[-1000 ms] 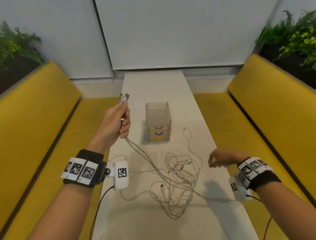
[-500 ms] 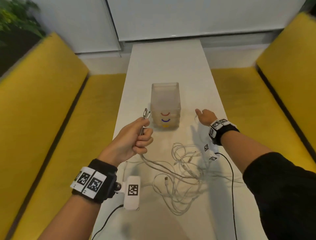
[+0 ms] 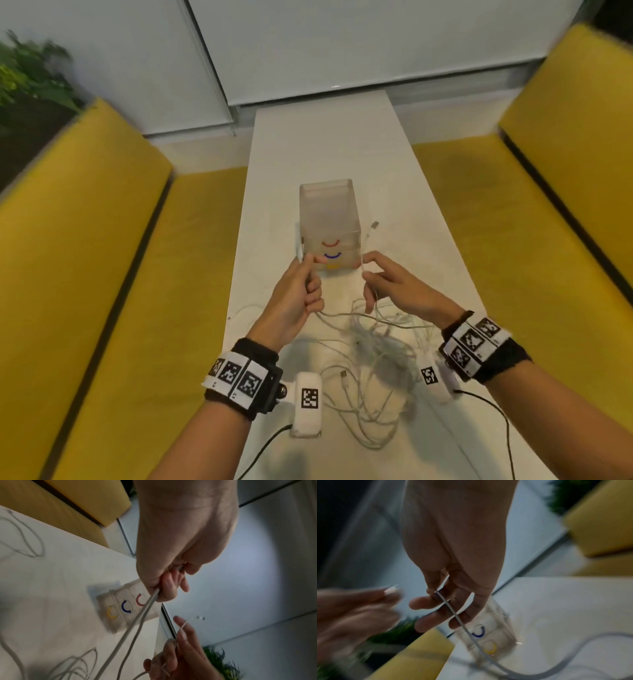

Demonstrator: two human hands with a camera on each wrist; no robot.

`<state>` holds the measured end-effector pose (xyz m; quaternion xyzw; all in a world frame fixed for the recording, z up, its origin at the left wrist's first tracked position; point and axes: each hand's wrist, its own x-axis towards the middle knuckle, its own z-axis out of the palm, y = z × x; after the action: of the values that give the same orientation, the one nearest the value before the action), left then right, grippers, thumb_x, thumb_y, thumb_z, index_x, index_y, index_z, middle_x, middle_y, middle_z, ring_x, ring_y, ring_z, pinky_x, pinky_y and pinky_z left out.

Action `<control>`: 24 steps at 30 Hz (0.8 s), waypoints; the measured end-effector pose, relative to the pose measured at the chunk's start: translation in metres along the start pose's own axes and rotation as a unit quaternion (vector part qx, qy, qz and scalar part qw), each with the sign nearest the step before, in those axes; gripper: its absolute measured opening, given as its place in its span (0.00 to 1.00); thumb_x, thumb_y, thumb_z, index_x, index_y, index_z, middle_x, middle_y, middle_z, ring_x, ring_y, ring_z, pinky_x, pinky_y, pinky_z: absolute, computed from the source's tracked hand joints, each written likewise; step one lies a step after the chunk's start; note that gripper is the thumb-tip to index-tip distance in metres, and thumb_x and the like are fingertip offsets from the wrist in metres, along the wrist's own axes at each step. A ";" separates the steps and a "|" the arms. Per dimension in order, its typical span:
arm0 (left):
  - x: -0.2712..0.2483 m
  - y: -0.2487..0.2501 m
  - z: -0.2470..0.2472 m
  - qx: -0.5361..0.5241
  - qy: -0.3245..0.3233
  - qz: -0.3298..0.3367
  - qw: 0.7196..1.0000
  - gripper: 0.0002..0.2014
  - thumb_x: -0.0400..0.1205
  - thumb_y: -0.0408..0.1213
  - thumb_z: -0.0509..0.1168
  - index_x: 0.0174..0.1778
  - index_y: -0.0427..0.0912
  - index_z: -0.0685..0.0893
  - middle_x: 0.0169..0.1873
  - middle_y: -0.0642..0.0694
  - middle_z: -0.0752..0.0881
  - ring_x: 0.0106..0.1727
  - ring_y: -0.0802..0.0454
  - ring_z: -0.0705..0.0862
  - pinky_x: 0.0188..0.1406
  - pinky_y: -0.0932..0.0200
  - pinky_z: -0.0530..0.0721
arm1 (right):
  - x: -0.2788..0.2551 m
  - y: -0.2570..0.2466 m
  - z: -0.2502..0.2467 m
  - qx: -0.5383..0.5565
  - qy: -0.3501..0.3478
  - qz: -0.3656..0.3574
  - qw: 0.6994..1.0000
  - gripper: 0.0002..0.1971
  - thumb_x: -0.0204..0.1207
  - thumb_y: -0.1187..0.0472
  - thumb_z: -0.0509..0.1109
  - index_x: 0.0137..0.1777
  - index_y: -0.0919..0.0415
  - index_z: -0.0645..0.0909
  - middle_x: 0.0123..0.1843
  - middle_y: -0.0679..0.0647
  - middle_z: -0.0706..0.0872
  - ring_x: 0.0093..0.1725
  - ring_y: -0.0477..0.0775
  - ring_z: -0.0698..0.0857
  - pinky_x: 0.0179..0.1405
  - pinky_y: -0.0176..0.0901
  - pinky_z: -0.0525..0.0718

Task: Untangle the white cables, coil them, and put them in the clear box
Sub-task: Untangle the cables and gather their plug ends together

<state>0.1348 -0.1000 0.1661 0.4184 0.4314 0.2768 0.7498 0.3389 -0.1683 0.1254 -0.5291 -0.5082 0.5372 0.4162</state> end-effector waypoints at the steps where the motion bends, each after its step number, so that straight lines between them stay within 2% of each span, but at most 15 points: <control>1: -0.002 -0.001 0.008 0.026 -0.012 0.014 0.999 0.15 0.89 0.49 0.58 0.59 0.42 0.82 0.24 0.53 0.64 0.24 0.57 0.60 0.21 0.62 0.59 | -0.008 -0.006 0.011 -0.052 -0.021 -0.011 0.998 0.09 0.89 0.59 0.56 0.64 0.56 0.73 0.30 0.66 0.82 0.31 0.56 0.84 0.40 0.44 0.83; 3: -0.004 -0.004 0.021 0.094 -0.025 0.045 0.994 0.16 0.87 0.50 0.62 0.65 0.44 0.82 0.23 0.57 0.71 0.24 0.58 0.68 0.25 0.62 0.67 | -0.020 -0.012 0.028 -0.148 -0.036 -0.025 0.988 0.08 0.89 0.56 0.57 0.63 0.54 0.74 0.28 0.61 0.83 0.27 0.52 0.82 0.37 0.44 0.82; 5: -0.009 -0.010 0.029 0.149 -0.017 0.073 0.986 0.17 0.85 0.50 0.67 0.62 0.41 0.85 0.31 0.51 0.81 0.33 0.54 0.77 0.34 0.58 0.75 | -0.028 -0.013 0.038 -0.193 -0.015 -0.033 0.981 0.08 0.88 0.56 0.58 0.63 0.53 0.74 0.26 0.53 0.82 0.25 0.47 0.78 0.34 0.40 0.79; 7: -0.016 -0.016 0.031 0.173 -0.012 0.104 0.979 0.16 0.85 0.48 0.68 0.56 0.38 0.88 0.34 0.47 0.82 0.36 0.53 0.78 0.34 0.58 0.75 | -0.034 -0.016 0.043 -0.197 0.011 -0.039 0.979 0.10 0.88 0.55 0.58 0.65 0.51 0.76 0.26 0.48 0.80 0.25 0.42 0.76 0.32 0.35 0.76; 9: -0.024 -0.019 0.028 0.167 0.001 0.138 0.976 0.13 0.87 0.45 0.65 0.51 0.39 0.87 0.32 0.51 0.82 0.30 0.58 0.77 0.30 0.62 0.76 | -0.042 -0.020 0.047 -0.197 0.025 -0.049 0.979 0.09 0.87 0.54 0.60 0.60 0.53 0.80 0.26 0.48 0.79 0.25 0.42 0.74 0.31 0.34 0.74; 11: -0.030 -0.018 0.024 0.140 0.017 0.162 0.977 0.12 0.89 0.45 0.60 0.45 0.44 0.83 0.31 0.53 0.78 0.27 0.60 0.73 0.28 0.63 0.74 | -0.048 -0.025 0.052 -0.190 0.048 -0.058 0.979 0.13 0.86 0.51 0.62 0.47 0.56 0.83 0.27 0.49 0.78 0.26 0.45 0.74 0.31 0.38 0.73; 13: -0.035 -0.011 0.019 0.110 0.017 0.192 0.975 0.15 0.91 0.47 0.56 0.40 0.46 0.78 0.31 0.52 0.75 0.30 0.56 0.71 0.33 0.58 0.72 | -0.052 -0.027 0.054 -0.197 0.074 -0.065 0.975 0.20 0.85 0.47 0.63 0.36 0.59 0.80 0.27 0.47 0.76 0.28 0.45 0.73 0.32 0.40 0.73; 15: -0.042 0.007 0.014 0.044 0.028 0.223 0.973 0.18 0.91 0.47 0.53 0.37 0.45 0.73 0.28 0.52 0.75 0.33 0.53 0.76 0.43 0.51 0.78 | -0.057 -0.026 0.052 -0.212 0.092 -0.063 0.971 0.26 0.83 0.41 0.62 0.32 0.62 0.72 0.28 0.48 0.71 0.30 0.45 0.69 0.33 0.41 0.69; 17: -0.053 0.038 0.006 -0.108 0.018 0.235 0.966 0.18 0.92 0.46 0.51 0.36 0.43 0.70 0.26 0.47 0.73 0.37 0.47 0.86 0.50 0.45 0.87 | -0.064 -0.022 0.044 -0.220 0.106 -0.054 0.968 0.31 0.81 0.36 0.60 0.33 0.66 0.66 0.30 0.52 0.66 0.31 0.48 0.66 0.34 0.45 0.65; 18: -0.058 0.053 0.000 -0.177 0.012 0.239 0.955 0.19 0.92 0.47 0.51 0.36 0.43 0.70 0.25 0.46 0.72 0.35 0.46 0.87 0.45 0.47 0.90 | -0.068 -0.021 0.039 -0.211 0.113 -0.043 0.970 0.33 0.80 0.34 0.59 0.33 0.66 0.65 0.31 0.54 0.64 0.32 0.50 0.64 0.34 0.46 0.63; 19: -0.063 0.067 -0.006 -0.218 0.015 0.240 0.946 0.19 0.92 0.48 0.50 0.36 0.45 0.70 0.25 0.46 0.70 0.28 0.48 0.83 0.32 0.54 0.88 | -0.072 -0.019 0.034 -0.194 0.118 -0.033 0.973 0.33 0.80 0.34 0.59 0.33 0.66 0.64 0.31 0.55 0.63 0.32 0.51 0.63 0.34 0.47 0.61; 20: -0.066 0.078 -0.011 -0.234 0.016 0.237 0.943 0.19 0.91 0.49 0.51 0.37 0.46 0.70 0.24 0.48 0.67 0.22 0.53 0.74 0.20 0.62 0.77 | -0.076 -0.021 0.030 -0.179 0.118 -0.024 0.976 0.31 0.81 0.35 0.60 0.33 0.65 0.63 0.32 0.55 0.62 0.31 0.51 0.62 0.33 0.47 0.59; 21: -0.070 0.083 -0.016 -0.220 0.011 0.237 0.946 0.17 0.91 0.50 0.52 0.37 0.47 0.70 0.24 0.50 0.64 0.20 0.57 0.65 0.17 0.65 0.64 | -0.079 -0.023 0.027 -0.177 0.114 -0.017 0.977 0.29 0.82 0.38 0.60 0.33 0.63 0.63 0.32 0.54 0.62 0.30 0.49 0.61 0.32 0.47 0.59; 22: -0.076 0.086 -0.015 -0.173 0.006 0.238 0.956 0.15 0.90 0.49 0.55 0.39 0.48 0.71 0.24 0.52 0.63 0.20 0.58 0.60 0.17 0.64 0.57 | -0.079 -0.029 0.026 -0.192 0.114 -0.014 0.975 0.27 0.83 0.39 0.60 0.33 0.62 0.64 0.31 0.52 0.63 0.30 0.47 0.62 0.32 0.46 0.61; 24: -0.088 0.077 -0.005 0.014 -0.015 0.265 0.964 0.06 0.87 0.45 0.63 0.49 0.46 0.76 0.21 0.50 0.69 0.19 0.56 0.63 0.18 0.66 0.62 | -0.079 -0.044 0.029 -0.242 0.109 -0.019 0.964 0.25 0.84 0.41 0.58 0.36 0.61 0.66 0.31 0.48 0.68 0.30 0.44 0.65 0.34 0.46 0.67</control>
<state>0.0846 -0.1276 0.2682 0.5318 0.2980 0.4532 0.6504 0.3139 -0.2430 0.1782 -0.6594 -0.5848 0.3293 0.3386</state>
